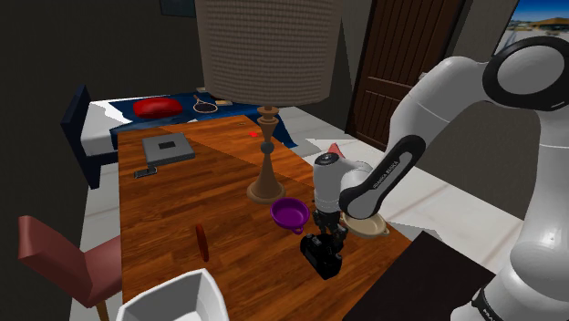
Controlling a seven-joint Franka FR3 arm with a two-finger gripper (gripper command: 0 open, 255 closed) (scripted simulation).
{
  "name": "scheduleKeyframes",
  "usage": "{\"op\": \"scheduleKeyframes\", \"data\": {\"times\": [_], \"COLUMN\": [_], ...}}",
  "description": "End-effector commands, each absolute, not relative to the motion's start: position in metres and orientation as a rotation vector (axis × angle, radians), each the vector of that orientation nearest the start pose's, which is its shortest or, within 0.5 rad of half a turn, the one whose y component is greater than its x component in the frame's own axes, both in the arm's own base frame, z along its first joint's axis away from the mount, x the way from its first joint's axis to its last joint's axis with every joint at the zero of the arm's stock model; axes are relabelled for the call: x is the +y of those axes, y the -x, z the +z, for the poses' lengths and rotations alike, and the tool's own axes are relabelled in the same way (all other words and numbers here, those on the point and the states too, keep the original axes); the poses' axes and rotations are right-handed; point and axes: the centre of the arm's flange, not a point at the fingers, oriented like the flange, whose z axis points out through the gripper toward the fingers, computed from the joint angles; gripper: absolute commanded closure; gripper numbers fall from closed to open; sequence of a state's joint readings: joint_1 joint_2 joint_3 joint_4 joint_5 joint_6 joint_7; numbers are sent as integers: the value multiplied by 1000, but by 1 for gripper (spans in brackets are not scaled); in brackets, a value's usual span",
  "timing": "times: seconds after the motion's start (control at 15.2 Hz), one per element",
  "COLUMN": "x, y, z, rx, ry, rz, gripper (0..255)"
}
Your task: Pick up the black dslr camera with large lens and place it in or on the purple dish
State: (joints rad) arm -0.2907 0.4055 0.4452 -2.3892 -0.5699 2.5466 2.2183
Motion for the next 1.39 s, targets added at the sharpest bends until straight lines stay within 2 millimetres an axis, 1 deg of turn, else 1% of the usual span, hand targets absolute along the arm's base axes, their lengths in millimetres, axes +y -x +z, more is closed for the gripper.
{"op": "scheduleKeyframes", "data": {"times": [0.0,0.2,1.32], "x": [96,96,96], "y": [-464,-464,-464], "z": [152,152,242], "rx": [2358,2358,2358], "ry": [2349,2349,2349], "rz": [-49,-49,-49], "gripper": [255,255,255]}}
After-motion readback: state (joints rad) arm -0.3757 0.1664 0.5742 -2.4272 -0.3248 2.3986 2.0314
